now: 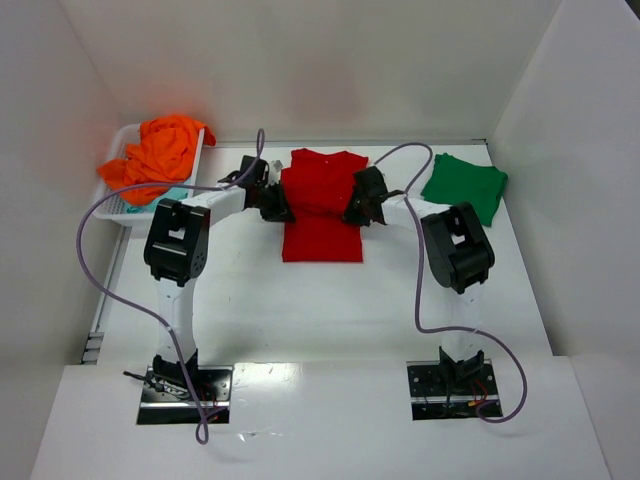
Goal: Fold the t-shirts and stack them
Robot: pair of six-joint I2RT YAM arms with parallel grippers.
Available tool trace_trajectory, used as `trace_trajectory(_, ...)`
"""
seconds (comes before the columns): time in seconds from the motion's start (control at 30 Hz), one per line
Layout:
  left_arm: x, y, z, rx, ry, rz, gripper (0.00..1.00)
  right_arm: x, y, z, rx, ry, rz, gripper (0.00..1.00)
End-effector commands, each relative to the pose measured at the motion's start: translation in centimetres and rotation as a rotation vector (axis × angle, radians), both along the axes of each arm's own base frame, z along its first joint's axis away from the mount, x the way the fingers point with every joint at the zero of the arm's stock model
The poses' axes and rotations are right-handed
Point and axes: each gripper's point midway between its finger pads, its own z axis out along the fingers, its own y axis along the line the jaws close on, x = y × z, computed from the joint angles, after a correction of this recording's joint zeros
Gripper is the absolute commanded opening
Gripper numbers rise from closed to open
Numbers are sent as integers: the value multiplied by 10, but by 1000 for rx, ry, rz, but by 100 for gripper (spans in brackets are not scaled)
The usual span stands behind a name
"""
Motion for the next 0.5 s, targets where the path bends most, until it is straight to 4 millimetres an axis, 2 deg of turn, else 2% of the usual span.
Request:
trace_trajectory(0.0, 22, 2, 6, -7, -39, 18, 14, 29, -19, 10, -26, -55, -52, 10)
trace_trajectory(0.13, 32, -2, 7, -20, -41, 19, 17, 45, -20, 25, -12, -89, -65, 11)
trace_trajectory(0.2, 34, -2, 5, -20, -41, 19, 18, 46, -26, 20, -22, -83, -69, 12)
trace_trajectory(0.23, 34, -2, 5, -20, -41, 19, 19, 51, -24, 26, -13, -104, -69, 12)
trace_trajectory(0.27, 36, -3, 6, -22, -50, 19, 21, 51, -25, 21, -17, -96, -69, 12)
trace_trajectory(0.3, 38, 2, 7, -26, -45, 36, 21, 54, -24, 25, -13, -106, -69, 12)
trace_trajectory(0.37, 41, 3, 7, -21, -56, 42, 25, 57, -22, 17, -15, -100, -69, 12)
trace_trajectory(0.4, 43, 8, 7, -21, -56, 51, 27, 60, -20, 22, -10, -113, -56, 13)
trace_trajectory(0.47, 49, 11, 10, -31, -74, 67, 27, 64, -19, 16, -11, -110, -56, 13)
